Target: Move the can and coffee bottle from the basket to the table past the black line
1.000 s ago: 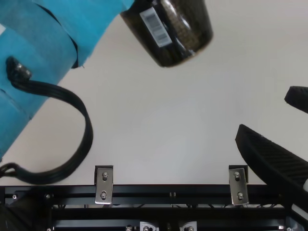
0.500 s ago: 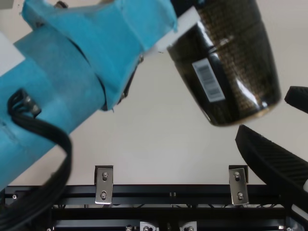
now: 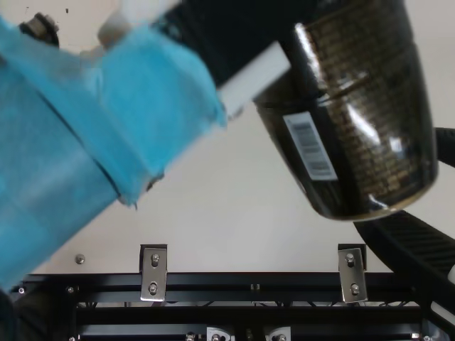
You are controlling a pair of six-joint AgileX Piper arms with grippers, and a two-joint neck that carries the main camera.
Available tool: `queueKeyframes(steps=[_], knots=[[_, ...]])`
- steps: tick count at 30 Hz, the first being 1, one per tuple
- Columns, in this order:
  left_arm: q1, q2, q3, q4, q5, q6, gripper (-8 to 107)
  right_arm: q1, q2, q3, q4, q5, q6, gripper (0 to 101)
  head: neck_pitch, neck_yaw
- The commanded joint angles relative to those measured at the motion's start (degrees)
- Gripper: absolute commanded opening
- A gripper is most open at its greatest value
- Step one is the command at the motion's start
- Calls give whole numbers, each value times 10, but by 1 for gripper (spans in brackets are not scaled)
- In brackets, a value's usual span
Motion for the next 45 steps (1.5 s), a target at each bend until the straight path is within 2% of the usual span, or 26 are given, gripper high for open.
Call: queueKeyframes(steps=[1,11,33,39,45], knots=[[-13,-1,-6,17,-4,-8,10,0,0,0,0,0,0,101,-18,-4],[-82,18,-48,74,-18,-44,10,0,0,0,0,0,0,101,-18,-4],[-82,18,-47,73,-16,-43,10,0,0,0,0,0,0,101,-18,-4],[-31,9,-24,26,-17,-6,10,0,0,0,0,0,0,101,-18,-4],[53,-11,55,-76,-29,60,10,0,0,0,0,0,0,101,-18,-4]])
